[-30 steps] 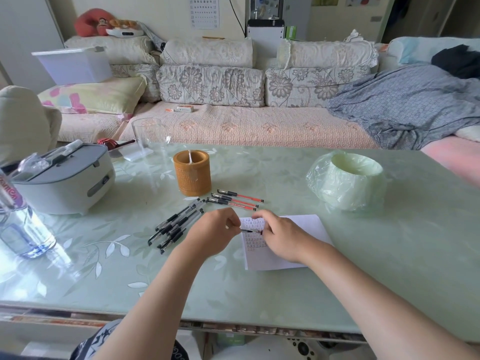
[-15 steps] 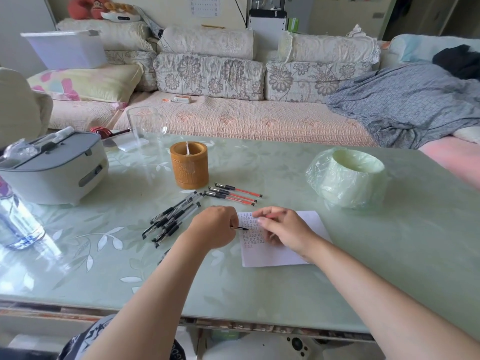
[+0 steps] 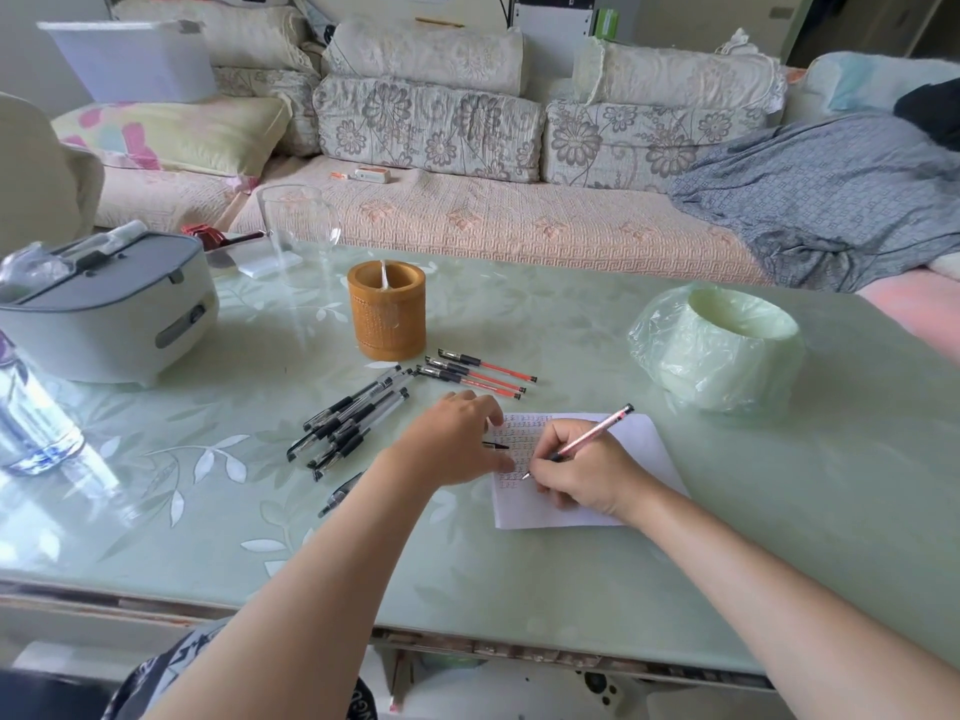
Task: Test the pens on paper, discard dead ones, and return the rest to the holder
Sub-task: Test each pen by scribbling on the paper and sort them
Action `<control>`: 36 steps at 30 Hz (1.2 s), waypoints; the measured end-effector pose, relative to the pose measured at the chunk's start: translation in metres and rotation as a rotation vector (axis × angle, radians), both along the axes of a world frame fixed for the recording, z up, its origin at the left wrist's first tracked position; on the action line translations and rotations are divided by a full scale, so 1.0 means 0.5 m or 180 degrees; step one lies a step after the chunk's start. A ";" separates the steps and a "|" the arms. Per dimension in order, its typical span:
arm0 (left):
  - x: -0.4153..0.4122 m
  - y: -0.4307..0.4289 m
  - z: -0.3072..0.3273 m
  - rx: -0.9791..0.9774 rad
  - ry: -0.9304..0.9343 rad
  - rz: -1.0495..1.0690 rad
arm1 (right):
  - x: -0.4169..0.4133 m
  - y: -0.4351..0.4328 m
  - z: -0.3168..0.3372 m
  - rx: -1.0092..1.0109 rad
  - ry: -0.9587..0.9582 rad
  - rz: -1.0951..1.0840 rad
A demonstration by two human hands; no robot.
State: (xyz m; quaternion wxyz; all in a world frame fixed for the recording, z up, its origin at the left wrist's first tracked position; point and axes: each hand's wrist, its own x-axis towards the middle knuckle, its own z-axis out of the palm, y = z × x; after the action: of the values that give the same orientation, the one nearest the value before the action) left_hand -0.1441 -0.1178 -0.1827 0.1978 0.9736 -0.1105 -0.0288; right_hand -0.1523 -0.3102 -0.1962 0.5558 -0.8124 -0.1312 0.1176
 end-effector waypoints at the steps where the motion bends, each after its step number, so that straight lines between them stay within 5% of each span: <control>1: 0.002 -0.001 -0.001 0.0033 -0.0007 -0.0006 | 0.001 0.000 -0.002 -0.0029 -0.0056 0.0050; 36: 0.009 -0.016 -0.009 -0.0063 0.0086 0.0175 | 0.006 0.004 -0.027 -0.0474 -0.0606 0.0155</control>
State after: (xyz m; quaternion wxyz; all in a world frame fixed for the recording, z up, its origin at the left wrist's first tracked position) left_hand -0.1398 -0.1257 -0.1873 0.2096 0.9738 -0.0814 -0.0354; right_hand -0.1492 -0.3082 -0.2097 0.4759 -0.8555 -0.1940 0.0627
